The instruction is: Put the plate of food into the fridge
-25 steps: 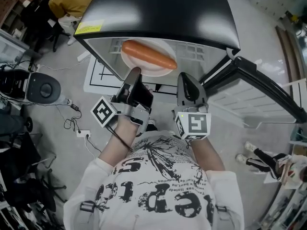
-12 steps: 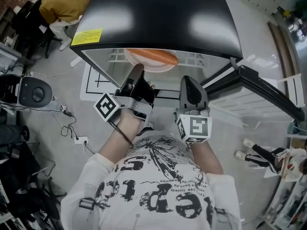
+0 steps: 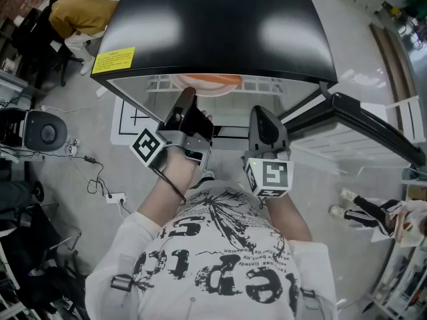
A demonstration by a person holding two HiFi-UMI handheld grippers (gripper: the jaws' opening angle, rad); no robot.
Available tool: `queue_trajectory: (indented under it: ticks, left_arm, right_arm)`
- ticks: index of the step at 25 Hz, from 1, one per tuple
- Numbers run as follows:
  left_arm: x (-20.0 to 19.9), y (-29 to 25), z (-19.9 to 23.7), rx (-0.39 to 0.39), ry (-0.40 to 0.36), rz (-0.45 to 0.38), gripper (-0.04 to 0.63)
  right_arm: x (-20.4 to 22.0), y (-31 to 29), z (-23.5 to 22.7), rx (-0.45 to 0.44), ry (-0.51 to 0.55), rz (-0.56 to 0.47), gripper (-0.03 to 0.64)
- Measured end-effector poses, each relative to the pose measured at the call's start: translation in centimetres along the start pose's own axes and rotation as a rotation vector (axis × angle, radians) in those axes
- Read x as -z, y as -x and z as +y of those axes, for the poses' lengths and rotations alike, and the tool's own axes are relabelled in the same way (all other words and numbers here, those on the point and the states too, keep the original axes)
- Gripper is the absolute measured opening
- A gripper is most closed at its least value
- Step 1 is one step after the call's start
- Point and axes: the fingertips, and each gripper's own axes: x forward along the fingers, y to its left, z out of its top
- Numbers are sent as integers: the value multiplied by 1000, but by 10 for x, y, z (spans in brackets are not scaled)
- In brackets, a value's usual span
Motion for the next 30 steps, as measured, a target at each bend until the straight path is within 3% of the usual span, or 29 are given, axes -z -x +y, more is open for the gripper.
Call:
queue_trajectory:
  ticks: [12, 23, 30]
  left_arm:
    - [-3, -1, 4, -73, -47, -53, 28]
    - [-4, 0, 2, -41, -64, -65, 30]
    - [-2, 1, 5, -8, -90, -60, 65]
  right_arm:
    - [4, -8, -4, -22, -6, 8, 0]
    - [7, -10, -5, -36, -10, 14, 0]
    - [12, -8, -2, -45, -10, 20, 0]
